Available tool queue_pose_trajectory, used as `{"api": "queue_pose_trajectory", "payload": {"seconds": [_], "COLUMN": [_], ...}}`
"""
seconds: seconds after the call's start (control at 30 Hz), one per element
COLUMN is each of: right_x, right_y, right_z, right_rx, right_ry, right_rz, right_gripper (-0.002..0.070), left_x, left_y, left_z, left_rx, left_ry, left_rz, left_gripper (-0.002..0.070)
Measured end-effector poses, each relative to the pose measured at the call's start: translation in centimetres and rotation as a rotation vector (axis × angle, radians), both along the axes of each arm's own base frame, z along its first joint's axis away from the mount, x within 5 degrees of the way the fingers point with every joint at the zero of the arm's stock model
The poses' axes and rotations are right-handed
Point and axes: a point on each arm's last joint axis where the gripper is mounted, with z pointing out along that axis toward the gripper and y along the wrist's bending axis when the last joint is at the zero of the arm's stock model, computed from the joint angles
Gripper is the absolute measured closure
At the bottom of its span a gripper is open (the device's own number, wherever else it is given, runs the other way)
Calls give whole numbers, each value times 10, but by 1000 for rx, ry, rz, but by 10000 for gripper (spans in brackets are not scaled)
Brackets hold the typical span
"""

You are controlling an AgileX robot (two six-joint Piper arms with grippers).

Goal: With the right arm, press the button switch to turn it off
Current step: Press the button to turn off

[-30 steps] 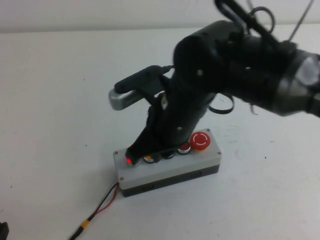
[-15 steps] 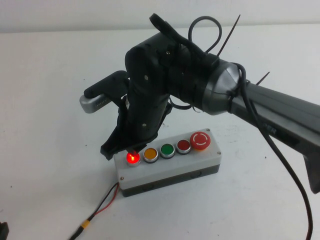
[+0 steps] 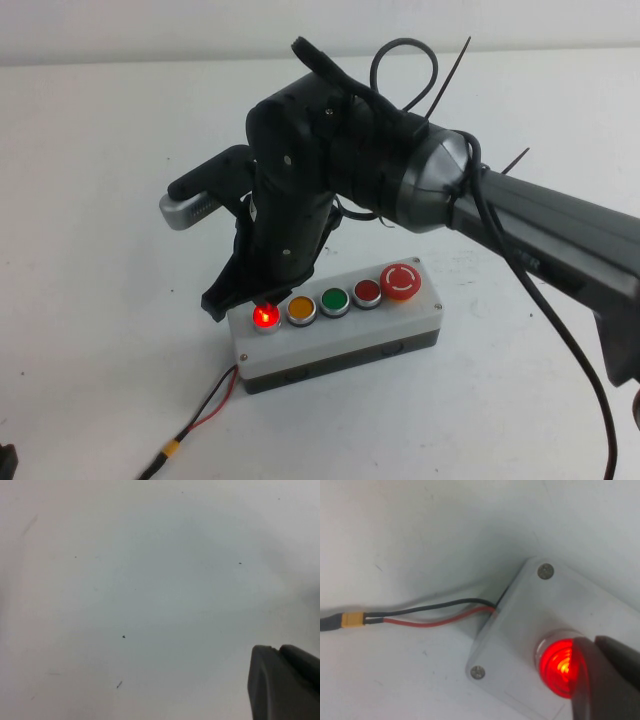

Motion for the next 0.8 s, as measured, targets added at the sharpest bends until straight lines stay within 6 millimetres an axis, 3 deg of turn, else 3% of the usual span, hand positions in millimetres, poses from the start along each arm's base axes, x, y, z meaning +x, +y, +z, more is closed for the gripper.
{"api": "queue_pose_trajectory", "payload": {"seconds": [0.57, 0.67, 0.8], "right_x": [3, 1, -6], "right_y": [5, 1, -10], "right_z": [-6, 5, 35], "right_rx": [27, 31, 55], "right_ry": [5, -14, -54], "right_rz": [-2, -1, 0], "right_gripper": [691, 692, 691], "left_x": [0, 0, 0], "left_y": [0, 0, 0], "left_z": [0, 0, 0], "left_rx": [0, 0, 0], "left_ry": [0, 0, 0], "left_rz": [0, 0, 0], "left_gripper": [677, 677, 677]}}
